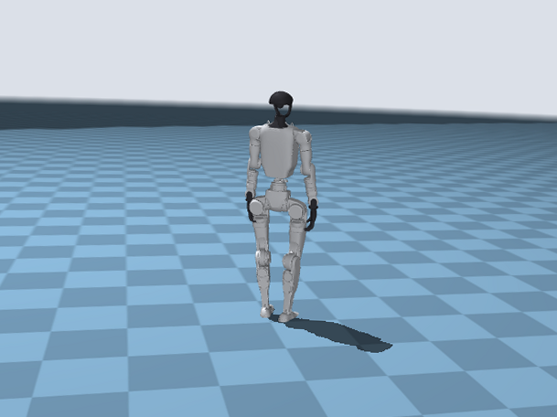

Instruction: In place motions

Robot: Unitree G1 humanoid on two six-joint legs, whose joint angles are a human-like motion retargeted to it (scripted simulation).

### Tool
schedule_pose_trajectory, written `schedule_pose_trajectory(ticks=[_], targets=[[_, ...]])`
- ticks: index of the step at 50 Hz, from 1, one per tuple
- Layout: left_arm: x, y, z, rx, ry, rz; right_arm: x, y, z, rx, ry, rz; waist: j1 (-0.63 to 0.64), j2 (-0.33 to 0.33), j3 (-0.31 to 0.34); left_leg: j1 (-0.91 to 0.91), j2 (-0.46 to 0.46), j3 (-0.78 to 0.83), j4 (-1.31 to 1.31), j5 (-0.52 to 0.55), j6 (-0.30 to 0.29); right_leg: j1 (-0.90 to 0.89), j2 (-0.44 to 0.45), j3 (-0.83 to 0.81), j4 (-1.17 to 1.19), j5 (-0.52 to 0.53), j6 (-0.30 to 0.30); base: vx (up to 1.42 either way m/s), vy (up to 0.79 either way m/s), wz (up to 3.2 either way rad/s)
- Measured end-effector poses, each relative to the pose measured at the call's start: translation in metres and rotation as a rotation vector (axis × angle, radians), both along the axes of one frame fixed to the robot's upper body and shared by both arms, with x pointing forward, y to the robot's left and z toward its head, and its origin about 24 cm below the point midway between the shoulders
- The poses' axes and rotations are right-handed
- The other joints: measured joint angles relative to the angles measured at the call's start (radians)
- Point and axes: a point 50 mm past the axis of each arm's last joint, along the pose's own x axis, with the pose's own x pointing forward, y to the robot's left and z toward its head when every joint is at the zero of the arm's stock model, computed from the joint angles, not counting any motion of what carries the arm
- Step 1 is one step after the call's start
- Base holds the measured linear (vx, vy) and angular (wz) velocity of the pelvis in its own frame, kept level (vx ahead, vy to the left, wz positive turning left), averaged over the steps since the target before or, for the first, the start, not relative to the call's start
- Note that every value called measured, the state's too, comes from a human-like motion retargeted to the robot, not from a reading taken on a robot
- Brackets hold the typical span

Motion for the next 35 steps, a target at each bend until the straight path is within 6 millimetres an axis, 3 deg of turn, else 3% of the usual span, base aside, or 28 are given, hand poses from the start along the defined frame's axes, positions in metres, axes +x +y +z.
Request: schedule_pose_trajectory(ticks=[18, 35], targets=[[-0.010, 0.009, 0.002, 0.029, 0.036, 0.008, 0.000, -0.003, 0.000, 0.001, -0.011, -0.001, 0.028, 0.002, 0.010, -0.002, -0.014, -0.030, 0.000, 0.012, 0.002, 0.017, -0.008, -0.027, -0.006, -0.006, 0.000, 0.06, 0.05, 0.05], [-0.005, 0.009, 0.001, 0.026, 0.013, 0.010, 0.001, -0.002, 0.000, 0.000, -0.016, 0.000, 0.010, -0.011, 0.018, -0.008, -0.001, -0.013, -0.001, 0.008, 0.001, 0.002, 0.002, -0.012, -0.006, -0.003, -0.002, -0.17, -0.08, -0.06]])
